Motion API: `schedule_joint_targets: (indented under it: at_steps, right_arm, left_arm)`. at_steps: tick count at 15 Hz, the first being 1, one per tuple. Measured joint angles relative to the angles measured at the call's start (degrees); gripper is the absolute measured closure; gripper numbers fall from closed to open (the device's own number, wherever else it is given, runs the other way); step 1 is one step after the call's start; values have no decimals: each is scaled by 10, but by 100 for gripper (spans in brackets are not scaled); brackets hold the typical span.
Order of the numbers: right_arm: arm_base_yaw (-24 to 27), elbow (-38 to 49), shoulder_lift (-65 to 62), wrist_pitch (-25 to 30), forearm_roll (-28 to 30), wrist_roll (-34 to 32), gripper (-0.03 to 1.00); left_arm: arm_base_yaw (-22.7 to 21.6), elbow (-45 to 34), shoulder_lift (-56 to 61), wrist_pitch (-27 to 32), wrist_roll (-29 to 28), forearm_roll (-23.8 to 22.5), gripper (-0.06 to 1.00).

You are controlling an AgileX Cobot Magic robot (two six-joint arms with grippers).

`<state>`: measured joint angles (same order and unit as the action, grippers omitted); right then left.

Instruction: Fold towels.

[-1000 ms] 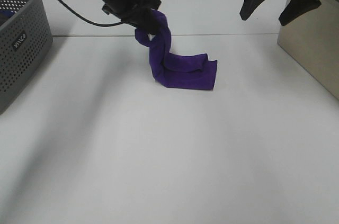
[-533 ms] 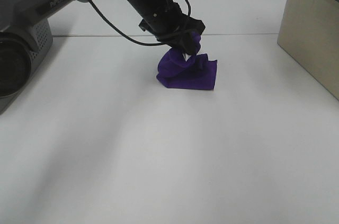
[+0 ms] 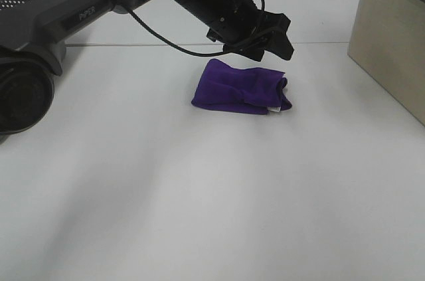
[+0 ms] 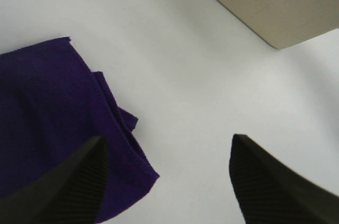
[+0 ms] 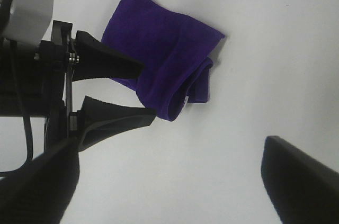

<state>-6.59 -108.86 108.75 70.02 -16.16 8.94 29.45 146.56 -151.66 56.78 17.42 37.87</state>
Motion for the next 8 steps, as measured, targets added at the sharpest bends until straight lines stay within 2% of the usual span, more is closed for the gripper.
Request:
schedule_joint_targets:
  at_steps: [1,4,7,8]
  right_arm:
    - [0,0,-1,0,0,0,8]
    - [0,1,-9,0,0,0,8]
    - [0,2,-25,0,5,1,8]
    - [0,2,-29,0,13,-1,8]
  left_arm:
    - [-3,11,0,10,0,-21,34]
    - [-30,85,0,113,-6,-119,34]
    - [-67,119,25,124,-95,-236,34]
    - [-74,120,34,125,-109,-262,34]
